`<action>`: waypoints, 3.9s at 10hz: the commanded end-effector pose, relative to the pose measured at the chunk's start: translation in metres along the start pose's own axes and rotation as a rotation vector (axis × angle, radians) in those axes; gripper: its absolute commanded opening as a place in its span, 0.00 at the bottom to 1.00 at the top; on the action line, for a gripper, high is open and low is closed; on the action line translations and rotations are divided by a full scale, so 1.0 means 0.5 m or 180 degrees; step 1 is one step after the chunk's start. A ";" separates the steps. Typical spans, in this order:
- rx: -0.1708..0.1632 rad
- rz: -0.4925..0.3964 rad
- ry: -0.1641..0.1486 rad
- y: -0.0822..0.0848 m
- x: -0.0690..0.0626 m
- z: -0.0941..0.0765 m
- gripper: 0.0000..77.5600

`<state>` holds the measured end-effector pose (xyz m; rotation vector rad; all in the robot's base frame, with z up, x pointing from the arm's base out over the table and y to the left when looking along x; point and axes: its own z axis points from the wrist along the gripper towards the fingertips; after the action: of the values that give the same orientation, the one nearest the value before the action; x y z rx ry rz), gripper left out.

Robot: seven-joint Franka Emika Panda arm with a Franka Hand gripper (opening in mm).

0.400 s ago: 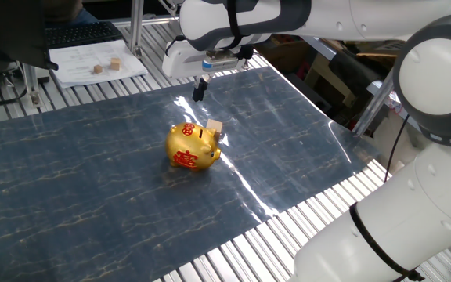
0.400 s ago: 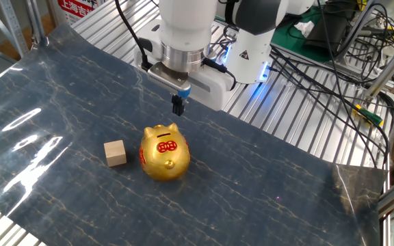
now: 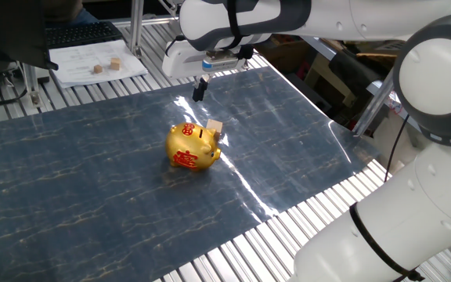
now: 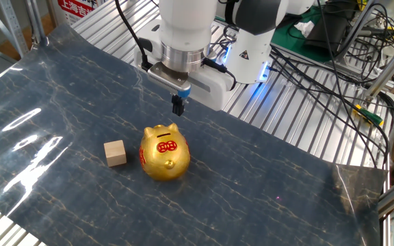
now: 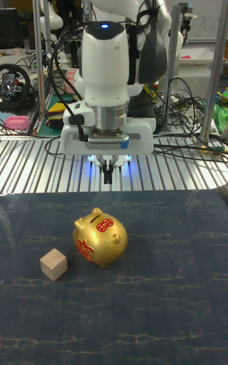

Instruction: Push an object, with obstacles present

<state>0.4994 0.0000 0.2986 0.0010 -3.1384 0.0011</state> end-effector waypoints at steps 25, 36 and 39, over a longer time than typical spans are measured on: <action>0.0019 0.0679 0.0152 0.000 0.000 0.000 0.00; -0.0048 0.0749 0.0140 0.000 0.000 0.000 0.00; -0.0060 0.0842 0.0124 0.000 0.000 0.000 0.00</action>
<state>0.4989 0.0000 0.2975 -0.4000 -3.0697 -0.0252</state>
